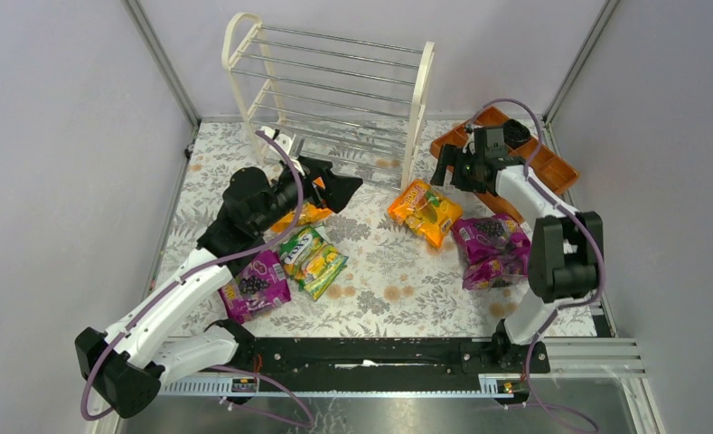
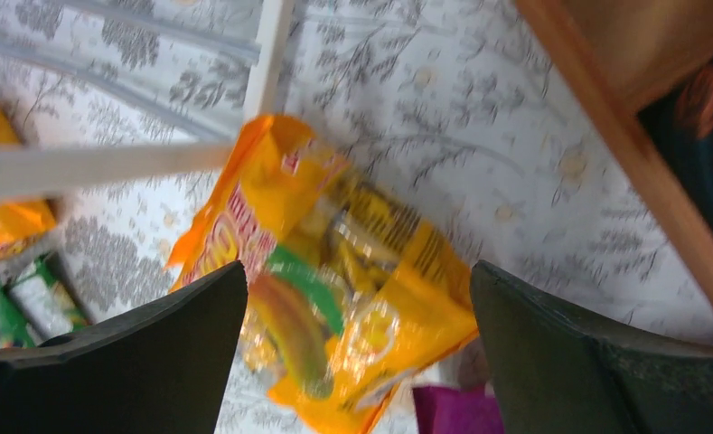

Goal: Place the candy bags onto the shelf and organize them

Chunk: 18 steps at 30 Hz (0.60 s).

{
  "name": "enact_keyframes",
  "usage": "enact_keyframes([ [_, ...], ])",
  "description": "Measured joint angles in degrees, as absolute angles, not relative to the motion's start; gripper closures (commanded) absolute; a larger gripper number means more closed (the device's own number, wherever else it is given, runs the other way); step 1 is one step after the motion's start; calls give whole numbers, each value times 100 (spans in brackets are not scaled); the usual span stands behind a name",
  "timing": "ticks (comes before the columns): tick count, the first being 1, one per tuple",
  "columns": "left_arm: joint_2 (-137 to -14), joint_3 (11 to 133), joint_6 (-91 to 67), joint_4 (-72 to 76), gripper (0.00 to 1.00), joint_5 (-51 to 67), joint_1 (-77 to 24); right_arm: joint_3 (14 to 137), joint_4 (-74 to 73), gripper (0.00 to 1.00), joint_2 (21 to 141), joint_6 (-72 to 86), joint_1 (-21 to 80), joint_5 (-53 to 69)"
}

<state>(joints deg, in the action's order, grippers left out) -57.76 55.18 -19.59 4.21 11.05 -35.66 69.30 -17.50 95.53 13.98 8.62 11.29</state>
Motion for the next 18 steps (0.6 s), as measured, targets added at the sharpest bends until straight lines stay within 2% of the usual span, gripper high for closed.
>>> enact_keyframes([
  [4,-5776,5518,-1957,399,1,1059,-3573,7365,-1658,0,10191,1328,742,1367],
  [9,-5776,5518,-1957,395,1,1028,-3577,7207,-1413,1,10497,1253,751,1955],
  [13,-5776,5518,-1957,395,1,1028,-3581,6285,-497,7,10302,1393,760,2392],
  [18,-5782,5518,-1962,395,1,1026,-3592,5011,416,6,9502,2167,1022,2508],
])
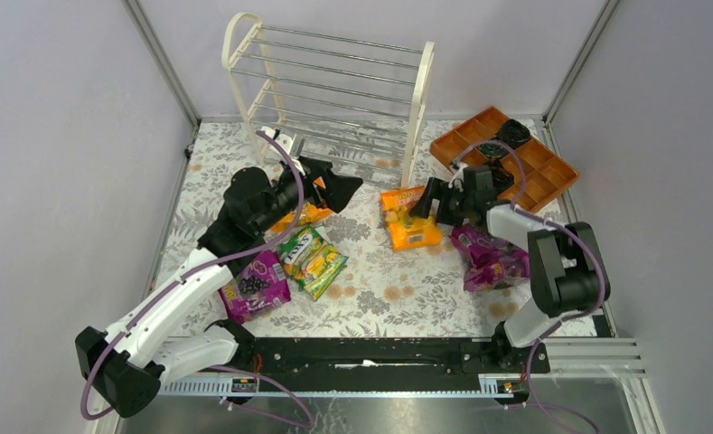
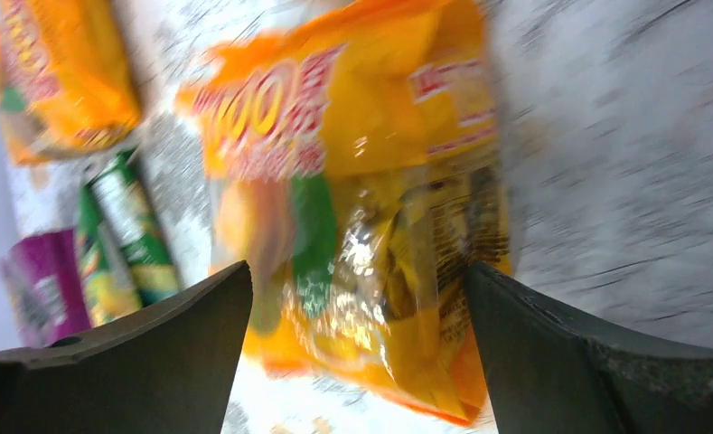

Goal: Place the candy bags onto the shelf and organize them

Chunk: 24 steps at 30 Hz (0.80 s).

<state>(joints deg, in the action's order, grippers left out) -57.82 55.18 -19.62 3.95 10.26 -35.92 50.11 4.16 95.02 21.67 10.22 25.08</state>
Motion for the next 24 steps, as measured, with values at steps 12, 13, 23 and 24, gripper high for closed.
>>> enact_keyframes([
  [12,-6211,5551,-2316,217,1,790,-3688,3791,1000,2,7887,3852,2836,2250],
  [13,-6309,5590,-2397,128,1,773,-3710,3857,777,2,7800,3719,2838,2091],
  [23,-6272,4956,-3326,-635,1,670,-3710,5087,-1247,10,7636,2303,4012,-189],
  [24,-6104,4827,-3406,-867,1,558,-3656,5111,-1271,12,7666,2283,4117,-311],
])
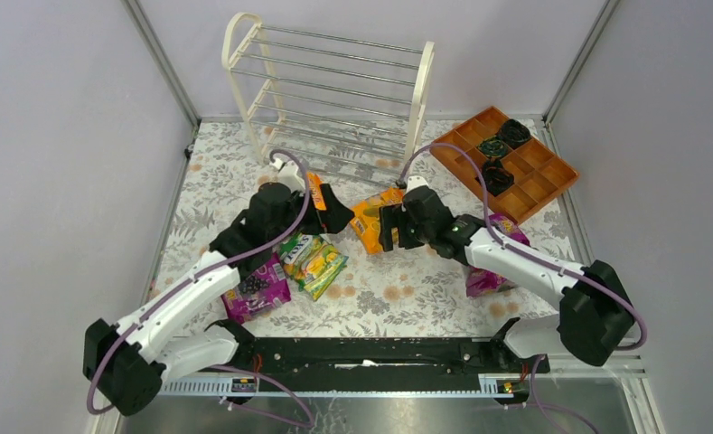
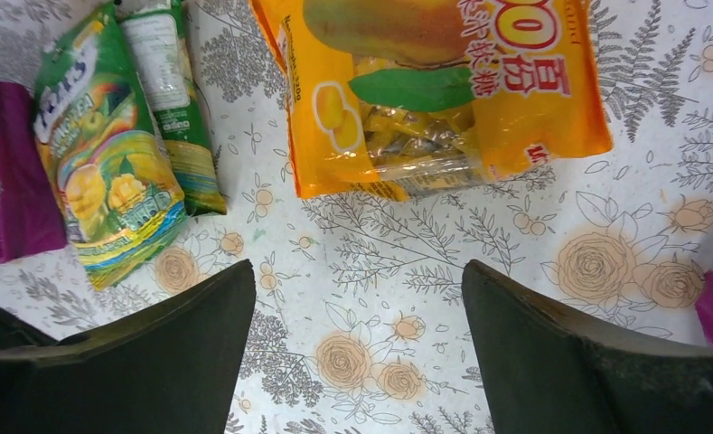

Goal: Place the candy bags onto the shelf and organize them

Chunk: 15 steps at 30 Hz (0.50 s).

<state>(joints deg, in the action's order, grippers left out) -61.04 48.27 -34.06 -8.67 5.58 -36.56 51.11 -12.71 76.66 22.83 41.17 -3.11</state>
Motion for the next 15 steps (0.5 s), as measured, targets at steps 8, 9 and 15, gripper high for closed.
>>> enact_keyframes([
  [8,-5411,4554,-3819,-1503,1,467,-2936,5404,-1256,27,8785,2543,4810,-703],
  [9,-5428,4491,-3916,-1509,1,563,-2838,5426,-1240,27,8890,2670,4853,-727],
  [15,-5739,3979,-4556,-1317,2,1413,-2357,5199,-482,29,8995,3649,4969,-836],
])
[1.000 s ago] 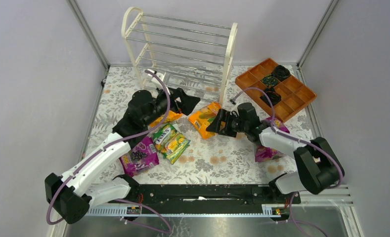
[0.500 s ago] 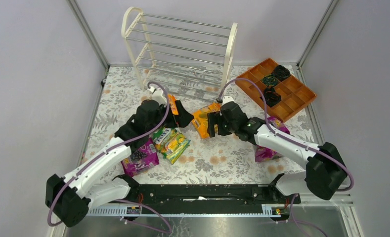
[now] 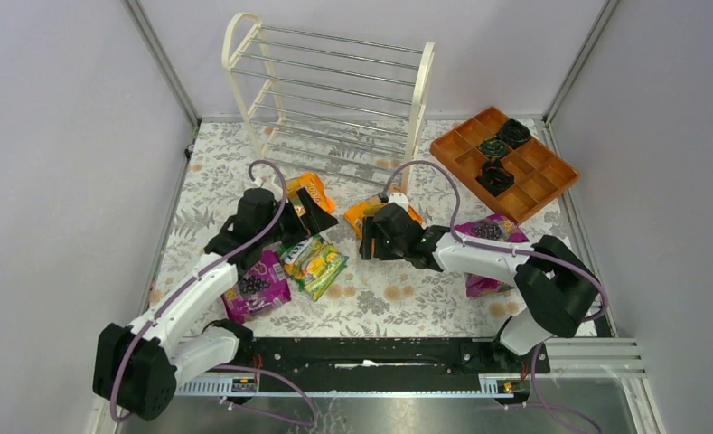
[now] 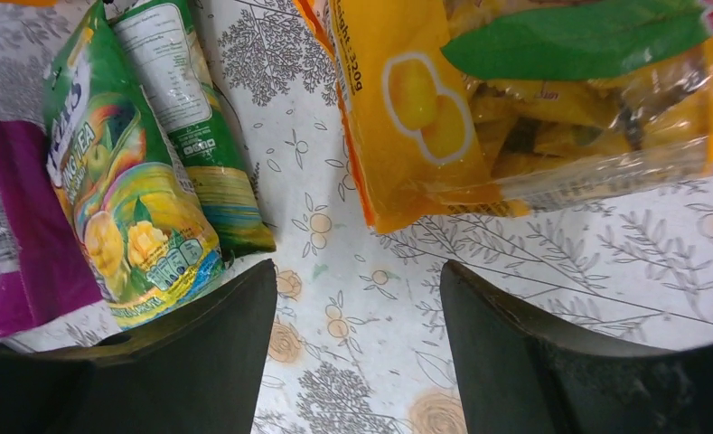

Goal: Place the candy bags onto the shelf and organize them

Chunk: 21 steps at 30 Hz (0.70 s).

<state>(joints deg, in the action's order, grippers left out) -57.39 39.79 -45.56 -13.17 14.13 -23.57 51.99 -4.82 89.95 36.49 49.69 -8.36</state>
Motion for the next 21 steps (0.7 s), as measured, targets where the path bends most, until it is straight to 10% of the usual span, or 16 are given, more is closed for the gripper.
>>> enact_keyframes([
  [14,-6394,3492,-5664,-102,1,2856,-2202,4523,1422,47,9502,4576,5022,-1269],
  [21,-6779,3203,-6119,567,1,3282,-1966,4254,2069,79,9588,4668,5026,-1568],
])
